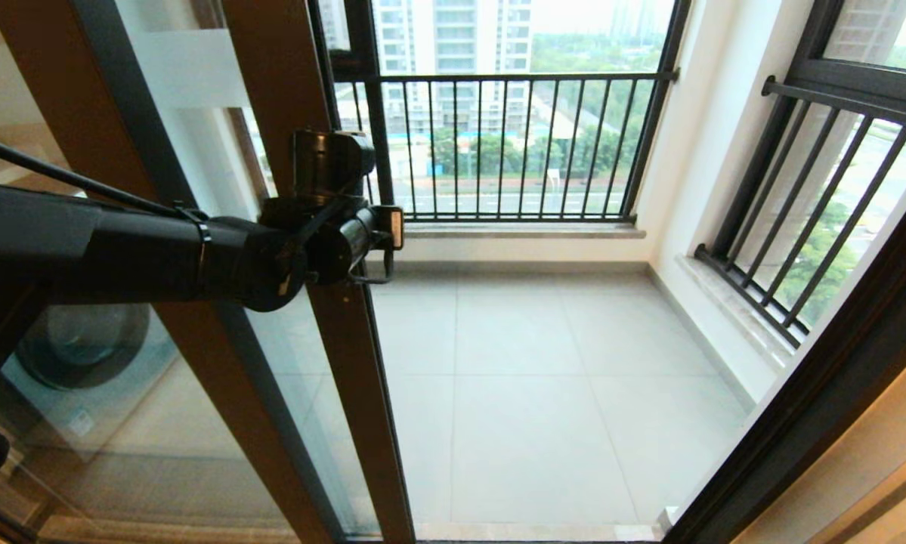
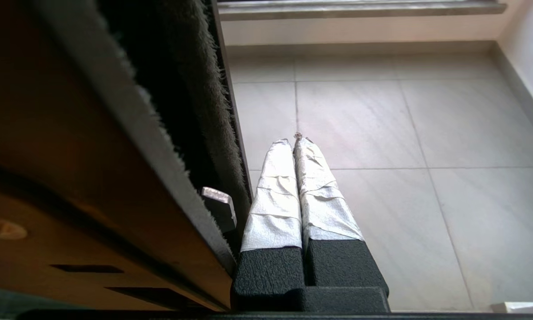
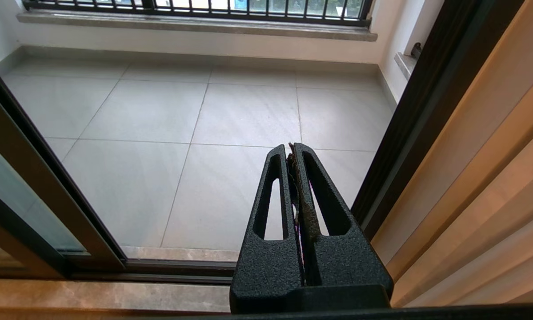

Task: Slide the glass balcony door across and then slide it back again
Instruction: Open the slid door

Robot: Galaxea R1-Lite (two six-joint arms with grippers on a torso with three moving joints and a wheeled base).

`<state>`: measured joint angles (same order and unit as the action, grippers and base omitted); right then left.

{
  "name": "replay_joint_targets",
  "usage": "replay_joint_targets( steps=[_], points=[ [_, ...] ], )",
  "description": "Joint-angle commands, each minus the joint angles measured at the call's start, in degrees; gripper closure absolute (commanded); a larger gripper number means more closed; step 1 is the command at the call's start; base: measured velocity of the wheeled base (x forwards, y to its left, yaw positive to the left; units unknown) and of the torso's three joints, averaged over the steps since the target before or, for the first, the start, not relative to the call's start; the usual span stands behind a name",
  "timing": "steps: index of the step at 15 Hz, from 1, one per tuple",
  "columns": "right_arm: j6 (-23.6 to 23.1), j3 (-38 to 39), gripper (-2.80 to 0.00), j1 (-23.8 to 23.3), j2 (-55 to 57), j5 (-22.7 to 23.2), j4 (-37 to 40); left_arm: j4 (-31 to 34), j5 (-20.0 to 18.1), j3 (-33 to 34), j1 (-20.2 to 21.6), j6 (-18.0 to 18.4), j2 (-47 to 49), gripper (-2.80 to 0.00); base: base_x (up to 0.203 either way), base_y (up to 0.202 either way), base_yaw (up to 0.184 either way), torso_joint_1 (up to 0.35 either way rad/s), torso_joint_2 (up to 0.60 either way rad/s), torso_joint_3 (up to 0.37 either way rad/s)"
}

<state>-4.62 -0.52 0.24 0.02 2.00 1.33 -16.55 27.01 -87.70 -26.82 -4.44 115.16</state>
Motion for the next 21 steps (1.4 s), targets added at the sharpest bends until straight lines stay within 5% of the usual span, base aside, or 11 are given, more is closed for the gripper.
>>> replay_joint_targets(
  steps=[1, 21],
  points=[
    [-0.04, 0.00, 0.00, 0.02, -0.02, 0.02, -0.01, -0.14, -0.03, 0.25, 0.48, -0.05, -0.32, 0.00, 0.000, 0.000, 0.000, 0.000, 0.00, 0.000],
    [0.05, 0.00, 0.00, 0.02, -0.02, 0.02, -0.01, -0.14, -0.12, 2.62, 4.67, -0.13, -1.87, 0.00, 0.000, 0.000, 0.000, 0.000, 0.00, 0.000]
  ],
)
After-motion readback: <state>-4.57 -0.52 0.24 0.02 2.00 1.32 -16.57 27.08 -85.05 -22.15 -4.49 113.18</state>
